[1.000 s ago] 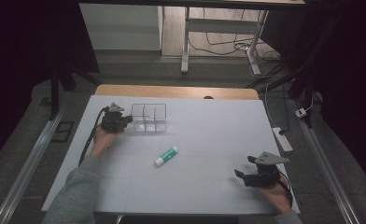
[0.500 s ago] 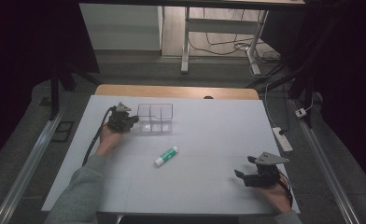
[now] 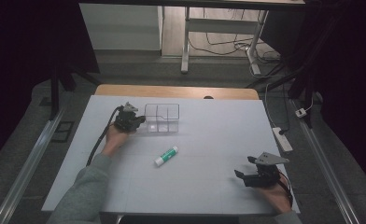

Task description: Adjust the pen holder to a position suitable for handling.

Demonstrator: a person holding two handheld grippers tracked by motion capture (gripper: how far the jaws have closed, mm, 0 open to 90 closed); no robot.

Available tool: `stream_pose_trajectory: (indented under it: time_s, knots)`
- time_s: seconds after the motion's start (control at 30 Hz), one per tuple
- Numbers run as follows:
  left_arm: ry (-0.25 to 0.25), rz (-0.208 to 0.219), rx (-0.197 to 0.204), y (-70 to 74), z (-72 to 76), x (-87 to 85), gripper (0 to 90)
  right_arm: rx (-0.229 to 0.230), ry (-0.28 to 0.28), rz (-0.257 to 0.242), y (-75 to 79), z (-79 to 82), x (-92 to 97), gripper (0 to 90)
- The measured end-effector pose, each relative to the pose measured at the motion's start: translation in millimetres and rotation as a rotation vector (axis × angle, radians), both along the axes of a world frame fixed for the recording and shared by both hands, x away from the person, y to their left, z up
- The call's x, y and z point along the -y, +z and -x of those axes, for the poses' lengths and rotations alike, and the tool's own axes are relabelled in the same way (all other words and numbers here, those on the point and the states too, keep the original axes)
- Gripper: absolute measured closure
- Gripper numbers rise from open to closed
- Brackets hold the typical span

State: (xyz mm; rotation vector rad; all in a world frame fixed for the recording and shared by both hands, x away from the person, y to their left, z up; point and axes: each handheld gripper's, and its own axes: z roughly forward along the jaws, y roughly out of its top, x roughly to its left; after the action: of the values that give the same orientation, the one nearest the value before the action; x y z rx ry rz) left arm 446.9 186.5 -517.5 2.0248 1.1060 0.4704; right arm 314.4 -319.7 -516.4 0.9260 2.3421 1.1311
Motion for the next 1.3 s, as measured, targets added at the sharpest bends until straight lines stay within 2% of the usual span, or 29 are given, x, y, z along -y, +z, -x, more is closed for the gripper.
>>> stream_pose_trajectory:
  time_s: [0.23,0.47,0.7,1.0,1.3]
  knots:
    - [-0.043,-0.018,0.000,1.3,-0.3,15.5,88.8,0.001,-0.005,0.004,0.1,0.3,0.2,18.8]
    - [-0.050,-0.017,0.002,1.4,-1.8,23.6,88.7,-0.002,0.003,0.000,-0.2,0.0,0.0,18.8]
    - [-0.034,-0.003,0.002,0.4,-6.3,28.7,88.7,0.000,0.001,0.000,0.6,0.7,0.8,18.8]
    - [-0.053,-0.006,0.008,1.2,-9.9,38.0,88.6,0.002,-0.001,0.003,1.4,1.6,0.6,18.8]
    - [-0.041,0.003,0.004,1.7,-14.3,40.1,88.7,0.004,-0.005,0.001,2.0,2.1,1.0,18.9]
